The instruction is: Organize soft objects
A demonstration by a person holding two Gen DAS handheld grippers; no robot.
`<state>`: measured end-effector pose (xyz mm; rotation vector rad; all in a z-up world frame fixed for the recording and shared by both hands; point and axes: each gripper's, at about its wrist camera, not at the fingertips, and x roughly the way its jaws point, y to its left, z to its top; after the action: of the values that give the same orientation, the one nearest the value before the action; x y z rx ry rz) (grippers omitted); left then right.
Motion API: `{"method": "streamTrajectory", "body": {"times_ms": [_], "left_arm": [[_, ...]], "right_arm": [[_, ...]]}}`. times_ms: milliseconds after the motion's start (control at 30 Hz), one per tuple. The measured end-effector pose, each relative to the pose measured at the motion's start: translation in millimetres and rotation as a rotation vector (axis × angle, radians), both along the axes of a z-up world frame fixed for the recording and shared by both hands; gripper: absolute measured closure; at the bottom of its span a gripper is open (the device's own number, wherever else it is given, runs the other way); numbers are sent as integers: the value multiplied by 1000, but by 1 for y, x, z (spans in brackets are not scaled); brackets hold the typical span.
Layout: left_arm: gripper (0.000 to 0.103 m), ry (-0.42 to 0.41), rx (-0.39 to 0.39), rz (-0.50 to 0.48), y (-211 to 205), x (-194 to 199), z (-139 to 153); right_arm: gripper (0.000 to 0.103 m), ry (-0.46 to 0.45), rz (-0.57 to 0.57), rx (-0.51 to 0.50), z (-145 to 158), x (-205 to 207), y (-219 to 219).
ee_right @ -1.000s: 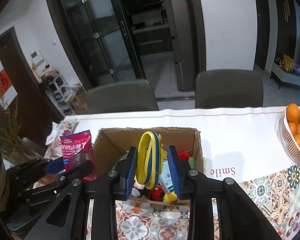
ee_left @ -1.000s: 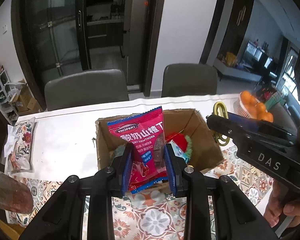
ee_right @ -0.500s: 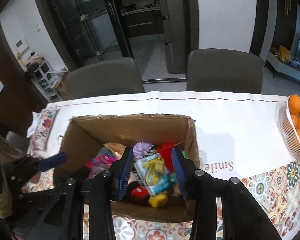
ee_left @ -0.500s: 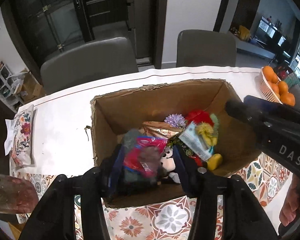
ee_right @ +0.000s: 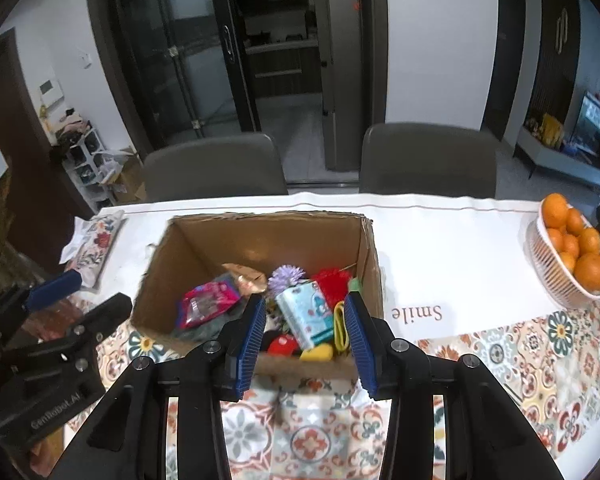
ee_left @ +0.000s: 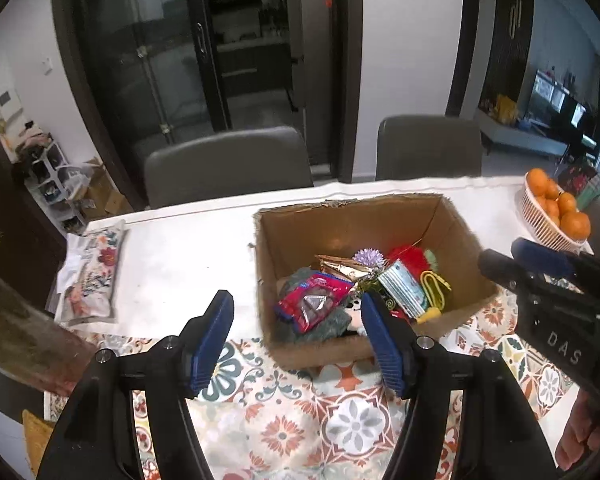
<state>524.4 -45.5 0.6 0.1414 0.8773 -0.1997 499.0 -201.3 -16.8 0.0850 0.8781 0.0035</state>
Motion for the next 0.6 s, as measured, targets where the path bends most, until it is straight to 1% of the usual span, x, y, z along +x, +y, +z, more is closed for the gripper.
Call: {"method": "streamTrajectory", "body": {"times_ms": [133, 300, 400, 500, 600], "left_arm": [[34, -54, -22, 11, 16, -38, 20], [32, -98, -31, -8, 31, -84, 37], [30, -127, -43, -17, 40, -113, 46], [26, -164, -31, -23, 45, -139, 53], [22, -204, -26, -15, 51, -165, 59]], "right_arm": [[61, -47, -2, -6, 19, -40, 12], [61, -114, -16, -26, 42, -97, 29], [61, -141, -20, -43, 50, -124, 38], [60, -171, -32, -45, 57, -152, 45], [57, -191, -56, -42, 60, -180, 49]]}}
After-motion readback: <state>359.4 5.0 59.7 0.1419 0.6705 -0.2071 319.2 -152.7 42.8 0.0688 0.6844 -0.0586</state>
